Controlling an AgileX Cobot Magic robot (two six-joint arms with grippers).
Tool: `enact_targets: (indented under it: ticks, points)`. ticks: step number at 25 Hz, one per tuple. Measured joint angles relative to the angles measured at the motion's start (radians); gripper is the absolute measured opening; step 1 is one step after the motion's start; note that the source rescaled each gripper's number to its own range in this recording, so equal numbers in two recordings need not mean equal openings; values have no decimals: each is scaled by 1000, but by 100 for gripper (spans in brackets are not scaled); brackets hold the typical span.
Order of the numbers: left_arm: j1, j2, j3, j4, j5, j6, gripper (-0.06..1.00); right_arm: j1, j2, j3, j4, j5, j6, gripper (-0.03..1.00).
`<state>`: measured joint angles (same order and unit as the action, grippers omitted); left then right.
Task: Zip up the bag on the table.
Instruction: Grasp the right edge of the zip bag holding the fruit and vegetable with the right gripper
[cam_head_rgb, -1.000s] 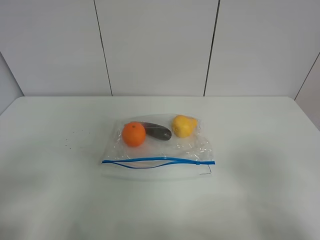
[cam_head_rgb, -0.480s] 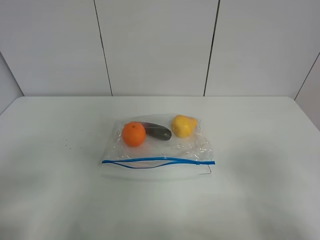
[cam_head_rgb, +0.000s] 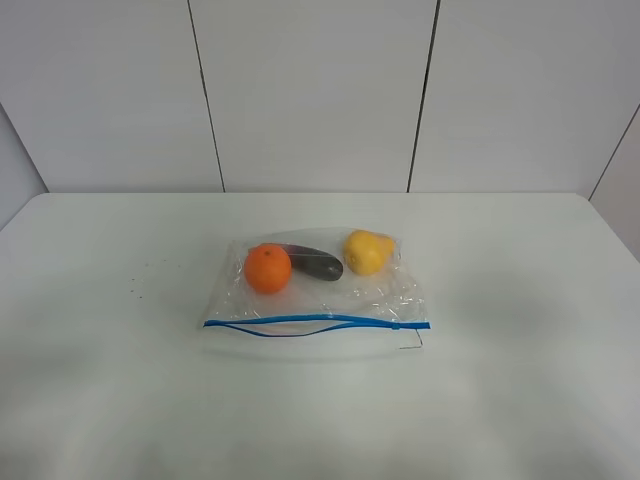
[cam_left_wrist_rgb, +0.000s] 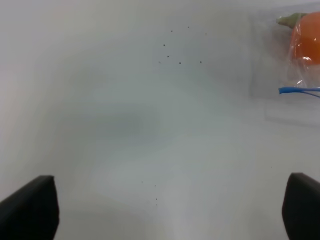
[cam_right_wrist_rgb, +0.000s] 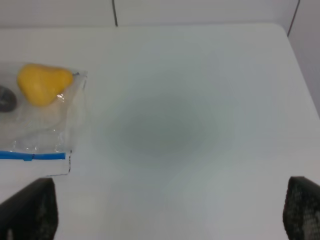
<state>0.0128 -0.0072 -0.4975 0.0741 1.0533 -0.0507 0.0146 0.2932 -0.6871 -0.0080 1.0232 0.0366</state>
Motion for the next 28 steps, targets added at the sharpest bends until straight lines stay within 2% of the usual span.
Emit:
enact_targets:
  ticks: [6, 9, 13, 17, 20, 22, 25, 28]
  points:
    - [0, 0, 0, 1, 0, 0, 100, 0, 373, -196, 15, -98, -31, 100]
    - [0, 0, 0, 1, 0, 0, 100, 0, 558, -264, 107, -132, -105, 100]
    - [0, 0, 0, 1, 0, 0, 100, 0, 812, -285, 312, -179, -278, 100]
    - [0, 0, 0, 1, 0, 0, 100, -50, 1048, -285, 606, -180, -521, 100]
    - [0, 0, 0, 1, 0, 0, 100, -127, 1228, -285, 856, -91, -786, 100]
    - [0, 0, 0, 1, 0, 0, 100, -189, 1334, -286, 994, 10, -936, 100]
    - [0, 0, 0, 1, 0, 0, 100, -255, 1486, -287, 1114, 134, -1104, 100]
    - [0, 0, 0, 1, 0, 0, 100, -281, 1620, -295, 1181, 172, -1199, 100]
